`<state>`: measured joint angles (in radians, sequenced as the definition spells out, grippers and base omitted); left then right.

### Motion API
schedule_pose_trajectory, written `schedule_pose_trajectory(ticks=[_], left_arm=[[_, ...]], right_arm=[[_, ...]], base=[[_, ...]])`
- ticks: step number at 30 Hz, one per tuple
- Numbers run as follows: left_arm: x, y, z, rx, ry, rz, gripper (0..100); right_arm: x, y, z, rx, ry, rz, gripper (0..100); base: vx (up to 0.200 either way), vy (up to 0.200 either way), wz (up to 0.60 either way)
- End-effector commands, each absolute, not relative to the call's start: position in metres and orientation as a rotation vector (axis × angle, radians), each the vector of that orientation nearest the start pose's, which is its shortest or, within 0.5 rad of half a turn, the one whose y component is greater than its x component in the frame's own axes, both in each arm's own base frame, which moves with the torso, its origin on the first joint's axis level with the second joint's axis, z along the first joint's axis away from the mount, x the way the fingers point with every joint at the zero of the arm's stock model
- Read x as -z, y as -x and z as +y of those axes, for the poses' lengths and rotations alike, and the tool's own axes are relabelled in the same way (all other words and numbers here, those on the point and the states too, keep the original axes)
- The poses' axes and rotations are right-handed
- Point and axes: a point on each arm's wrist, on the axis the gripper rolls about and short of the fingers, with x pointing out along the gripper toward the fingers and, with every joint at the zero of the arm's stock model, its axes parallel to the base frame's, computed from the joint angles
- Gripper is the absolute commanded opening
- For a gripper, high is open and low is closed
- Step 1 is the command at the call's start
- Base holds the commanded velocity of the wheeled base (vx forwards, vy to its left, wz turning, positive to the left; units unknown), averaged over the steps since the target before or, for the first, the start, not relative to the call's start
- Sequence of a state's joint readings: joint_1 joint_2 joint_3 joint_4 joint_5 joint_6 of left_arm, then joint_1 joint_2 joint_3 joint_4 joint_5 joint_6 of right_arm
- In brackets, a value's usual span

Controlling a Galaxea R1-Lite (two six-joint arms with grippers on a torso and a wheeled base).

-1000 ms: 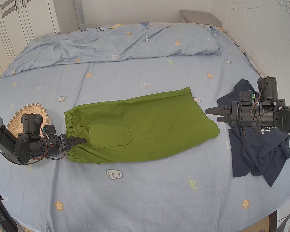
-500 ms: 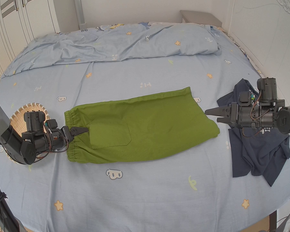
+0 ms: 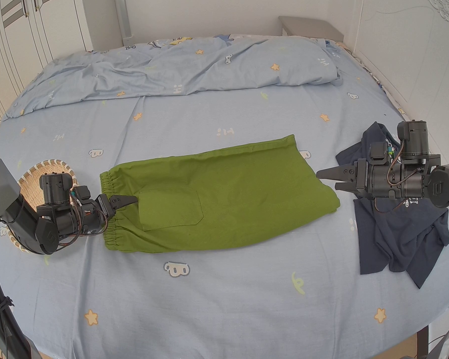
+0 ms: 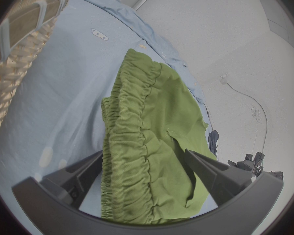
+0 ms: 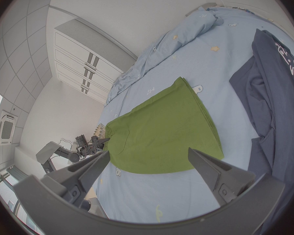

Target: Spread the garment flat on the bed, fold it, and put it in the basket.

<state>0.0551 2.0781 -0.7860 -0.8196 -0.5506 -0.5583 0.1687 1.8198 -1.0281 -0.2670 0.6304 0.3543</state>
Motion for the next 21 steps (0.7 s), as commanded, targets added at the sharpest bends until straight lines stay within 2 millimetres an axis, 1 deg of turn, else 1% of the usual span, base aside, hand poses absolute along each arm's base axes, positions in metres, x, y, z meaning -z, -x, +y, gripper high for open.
schedule_pose_trajectory(ticks=[1,10,14,15,16,18,19,21], left_arm=[[-0.066,-0.358,0.008,0.347,0.696,0.588,0],[-0.07,-0.357,0.005,0.355,0.712,0.591,0],[-0.084,-0.354,0.005,0.357,0.74,0.563,0],[-0.084,-0.354,0.005,0.357,0.74,0.563,0],[-0.089,-0.353,0.005,0.359,0.743,0.556,0],[-0.09,-0.353,0.006,0.357,0.744,0.558,0],[-0.09,-0.353,0.006,0.357,0.744,0.558,0],[-0.097,-0.351,0.007,0.355,0.745,0.558,0]], right_arm=[[-0.17,-0.329,0.069,-0.681,-0.451,0.661,100],[-0.172,-0.331,0.065,-0.672,-0.452,0.648,100],[-0.174,-0.335,0.057,-0.635,-0.459,0.647,100],[-0.174,-0.335,0.057,-0.635,-0.459,0.647,100],[-0.17,-0.342,0.051,-0.608,-0.469,0.672,100],[-0.161,-0.353,0.045,-0.577,-0.48,0.72,100],[-0.16,-0.354,0.044,-0.572,-0.483,0.726,100],[-0.145,-0.367,0.038,-0.546,-0.48,0.788,100]], base=[[0.0,0.0,0.0],[0.0,0.0,0.0],[0.0,0.0,0.0],[0.0,0.0,0.0],[0.0,0.0,0.0],[0.0,0.0,0.0],[0.0,0.0,0.0],[0.0,0.0,0.0]])
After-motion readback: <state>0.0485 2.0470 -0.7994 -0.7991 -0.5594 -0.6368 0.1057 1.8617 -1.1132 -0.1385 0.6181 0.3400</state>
